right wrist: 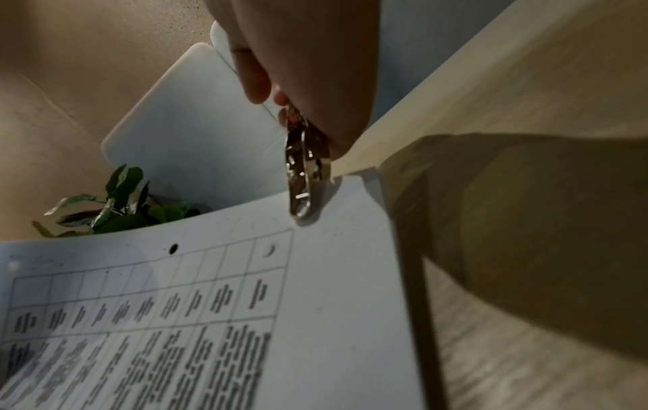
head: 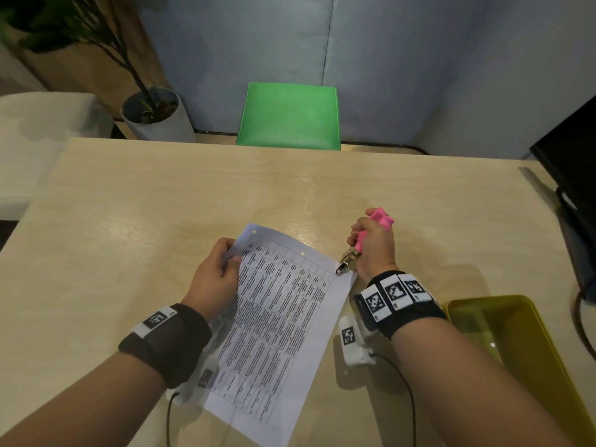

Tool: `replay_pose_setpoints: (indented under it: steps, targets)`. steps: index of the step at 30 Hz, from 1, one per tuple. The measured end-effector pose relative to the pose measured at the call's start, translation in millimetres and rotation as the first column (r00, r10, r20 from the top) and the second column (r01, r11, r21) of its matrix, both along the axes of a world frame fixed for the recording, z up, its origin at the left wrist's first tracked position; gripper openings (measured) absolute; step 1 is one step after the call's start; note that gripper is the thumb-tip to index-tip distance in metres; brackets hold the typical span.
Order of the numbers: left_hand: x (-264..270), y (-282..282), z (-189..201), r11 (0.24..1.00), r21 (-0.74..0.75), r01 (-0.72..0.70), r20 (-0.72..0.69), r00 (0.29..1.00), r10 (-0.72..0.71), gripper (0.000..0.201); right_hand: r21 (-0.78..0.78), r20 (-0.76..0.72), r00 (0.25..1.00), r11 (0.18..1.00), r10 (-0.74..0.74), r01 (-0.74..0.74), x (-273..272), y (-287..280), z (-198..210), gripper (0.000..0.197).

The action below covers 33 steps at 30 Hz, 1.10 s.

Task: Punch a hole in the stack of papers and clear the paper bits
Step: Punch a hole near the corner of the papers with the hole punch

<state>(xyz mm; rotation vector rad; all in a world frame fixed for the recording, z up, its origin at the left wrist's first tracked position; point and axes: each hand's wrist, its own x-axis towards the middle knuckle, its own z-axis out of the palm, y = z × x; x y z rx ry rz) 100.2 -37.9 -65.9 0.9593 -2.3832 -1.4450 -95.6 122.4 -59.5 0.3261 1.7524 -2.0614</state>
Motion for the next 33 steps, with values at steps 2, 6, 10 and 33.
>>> replay_pose_setpoints:
  steps: [2,6,10,33]
  targets:
    - [1,-1,0,1.0,0.003,-0.014,-0.007,1.0,0.014,0.023,-0.003,0.002,1.0,1.0,-0.01,0.01,0,4,0,0.031]
    - [6,-3,-3,0.998,0.047,-0.052,-0.008,0.999,0.053,0.019,-0.041,0.042,0.998,0.998,-0.049,0.051,-2,9,-3,0.03]
    - [10,-2,-4,0.992,0.098,-0.084,-0.01,0.996,0.085,0.023,-0.087,0.059,0.992,0.989,-0.112,0.116,-4,10,-4,0.03]
    - [15,5,-3,0.968,0.21,-0.141,-0.031,0.988,0.15,0.022,-0.083,0.044,0.994,0.991,-0.103,0.107,-4,6,-3,0.036]
